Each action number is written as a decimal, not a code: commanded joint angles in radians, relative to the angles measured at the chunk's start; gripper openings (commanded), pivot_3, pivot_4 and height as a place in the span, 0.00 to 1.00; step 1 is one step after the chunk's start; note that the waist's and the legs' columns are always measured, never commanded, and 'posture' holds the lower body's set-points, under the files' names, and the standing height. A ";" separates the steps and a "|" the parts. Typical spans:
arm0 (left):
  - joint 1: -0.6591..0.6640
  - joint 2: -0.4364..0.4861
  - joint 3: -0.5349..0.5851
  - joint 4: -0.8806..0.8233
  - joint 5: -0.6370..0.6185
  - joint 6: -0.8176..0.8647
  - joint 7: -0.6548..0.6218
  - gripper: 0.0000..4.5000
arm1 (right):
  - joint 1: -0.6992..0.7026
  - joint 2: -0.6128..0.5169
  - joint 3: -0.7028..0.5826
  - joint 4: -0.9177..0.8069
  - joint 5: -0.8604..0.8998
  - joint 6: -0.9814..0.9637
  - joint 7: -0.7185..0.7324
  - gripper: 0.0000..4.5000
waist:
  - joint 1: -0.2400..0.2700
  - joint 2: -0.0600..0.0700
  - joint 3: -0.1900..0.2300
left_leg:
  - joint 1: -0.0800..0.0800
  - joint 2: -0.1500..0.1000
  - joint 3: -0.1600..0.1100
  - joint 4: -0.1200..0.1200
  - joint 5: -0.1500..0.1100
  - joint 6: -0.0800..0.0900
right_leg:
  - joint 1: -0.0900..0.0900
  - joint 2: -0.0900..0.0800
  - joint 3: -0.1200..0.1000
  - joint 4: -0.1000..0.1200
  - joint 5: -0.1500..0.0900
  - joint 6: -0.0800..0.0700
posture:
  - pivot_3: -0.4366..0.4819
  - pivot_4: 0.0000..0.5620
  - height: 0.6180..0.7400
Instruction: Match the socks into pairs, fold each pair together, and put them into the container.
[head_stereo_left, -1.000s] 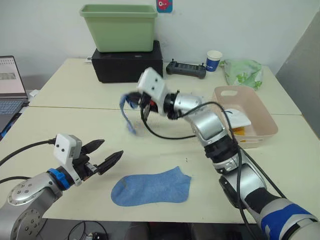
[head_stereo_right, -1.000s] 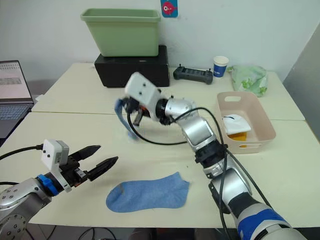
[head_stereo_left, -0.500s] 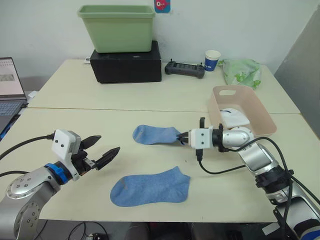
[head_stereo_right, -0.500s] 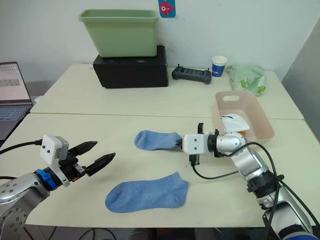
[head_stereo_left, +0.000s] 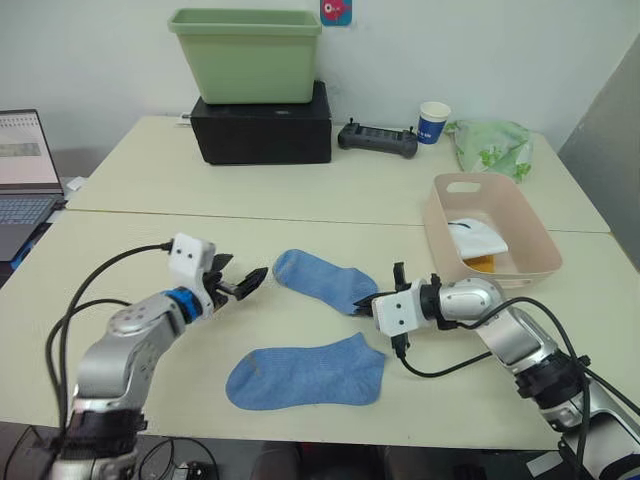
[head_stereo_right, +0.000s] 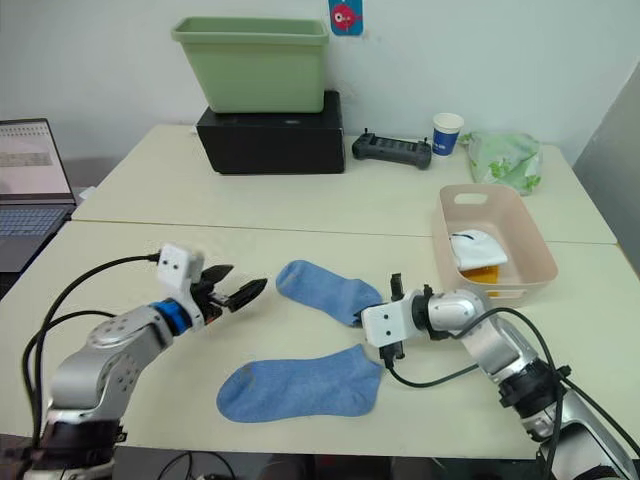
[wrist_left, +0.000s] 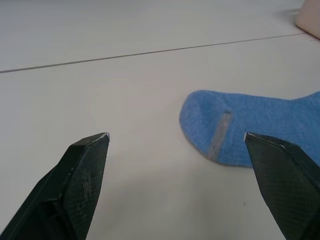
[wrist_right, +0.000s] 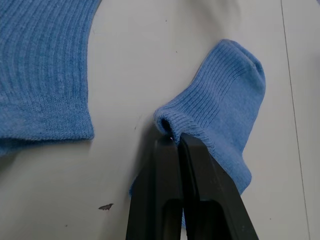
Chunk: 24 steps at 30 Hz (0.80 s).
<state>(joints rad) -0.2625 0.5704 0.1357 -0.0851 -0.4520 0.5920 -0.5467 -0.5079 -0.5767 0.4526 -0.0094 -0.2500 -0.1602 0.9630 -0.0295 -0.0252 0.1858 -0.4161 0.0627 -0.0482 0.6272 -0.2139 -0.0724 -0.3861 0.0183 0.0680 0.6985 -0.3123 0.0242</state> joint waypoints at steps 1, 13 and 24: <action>-0.118 -0.018 -0.074 0.126 0.067 -0.006 -0.018 1.00 | 0.013 -0.002 -0.009 -0.051 0.004 0.011 0.006 0.01 | 0.000 0.000 0.000 | 0.000 0.000 0.000 0.000 0.000 0.000 | 0.000 0.000 -0.001 0.000 0.000 0.000 | 0.48 0.27 0.92; -0.316 -0.099 -0.231 0.462 0.220 -0.060 -0.119 0.45 | 0.033 -0.018 -0.010 -0.076 -0.007 0.020 0.009 0.00 | 0.006 0.001 0.000 | 0.000 -0.001 -0.002 0.001 0.000 0.000 | 0.002 0.000 -0.003 0.001 0.000 0.001 | 0.48 0.27 0.92; -0.414 -0.080 -0.242 0.502 0.295 -0.200 -0.214 0.00 | 0.025 0.004 -0.030 -0.181 0.052 0.159 0.044 0.00 | 0.007 0.001 0.000 | 0.001 -0.002 -0.003 0.002 0.000 0.000 | 0.004 -0.002 -0.004 0.000 0.000 0.001 | 0.48 0.27 0.92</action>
<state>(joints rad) -0.6269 0.4898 -0.0884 0.4052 -0.1790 0.4363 -0.7327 -0.4729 -0.5825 0.4507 -0.1185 -0.2409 -0.0448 0.9908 -0.0227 -0.0244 0.1854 -0.4157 0.0603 -0.0523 0.6289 -0.2134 -0.0730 -0.3820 0.0166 0.0630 0.6984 -0.3120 0.0255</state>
